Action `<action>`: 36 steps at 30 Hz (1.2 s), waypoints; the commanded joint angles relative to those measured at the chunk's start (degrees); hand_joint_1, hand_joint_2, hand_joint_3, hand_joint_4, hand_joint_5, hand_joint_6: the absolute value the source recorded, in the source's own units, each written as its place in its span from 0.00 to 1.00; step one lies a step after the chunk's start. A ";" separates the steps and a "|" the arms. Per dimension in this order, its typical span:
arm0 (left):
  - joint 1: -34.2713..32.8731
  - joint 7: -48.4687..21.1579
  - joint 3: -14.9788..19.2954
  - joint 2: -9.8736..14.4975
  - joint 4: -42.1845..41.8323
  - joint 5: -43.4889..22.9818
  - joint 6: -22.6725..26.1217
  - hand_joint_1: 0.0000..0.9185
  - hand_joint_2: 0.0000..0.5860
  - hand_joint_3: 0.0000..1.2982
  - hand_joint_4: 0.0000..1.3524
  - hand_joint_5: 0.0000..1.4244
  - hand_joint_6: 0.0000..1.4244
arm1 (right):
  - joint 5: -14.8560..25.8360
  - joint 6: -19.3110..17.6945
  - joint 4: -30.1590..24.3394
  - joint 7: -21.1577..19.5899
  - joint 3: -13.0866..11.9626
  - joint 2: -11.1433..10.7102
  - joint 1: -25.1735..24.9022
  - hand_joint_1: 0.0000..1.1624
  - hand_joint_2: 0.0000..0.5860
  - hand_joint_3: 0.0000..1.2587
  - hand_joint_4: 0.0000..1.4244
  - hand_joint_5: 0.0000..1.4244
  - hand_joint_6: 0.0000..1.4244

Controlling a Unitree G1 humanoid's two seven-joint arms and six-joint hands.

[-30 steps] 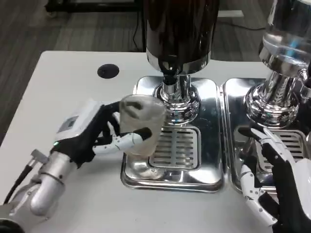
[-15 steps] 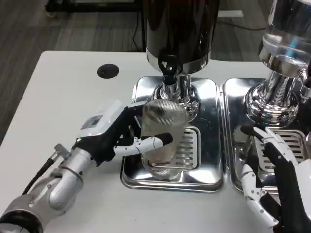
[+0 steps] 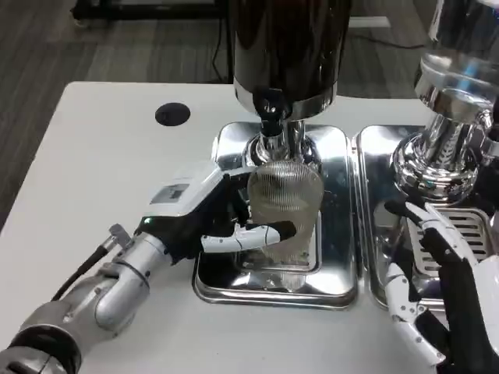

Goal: Grasp the cup under the faucet to collect the drink, then remove the cup.

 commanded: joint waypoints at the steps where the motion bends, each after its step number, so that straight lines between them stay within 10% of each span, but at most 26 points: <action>1: -0.14 1.10 -0.91 0.91 -0.62 1.19 0.38 0.13 0.36 0.23 0.25 0.39 0.55 | 0.04 0.13 0.01 -0.15 0.17 0.52 -0.47 0.39 1.00 0.21 0.10 0.09 0.19; 8: 0.20 1.37 -0.21 2.16 -2.00 0.18 -0.57 0.08 0.30 0.21 0.18 0.27 0.30 | 0.35 0.13 -0.04 0.03 0.02 0.42 -0.53 0.39 1.00 0.21 0.10 0.09 0.19; 36: 3.47 -6.21 2.72 5.87 -7.64 -3.71 -1.67 0.02 0.15 0.09 0.01 0.11 0.17 | 1.34 -0.50 0.61 0.39 -0.33 -0.03 -0.51 0.39 1.00 0.21 0.10 0.09 0.19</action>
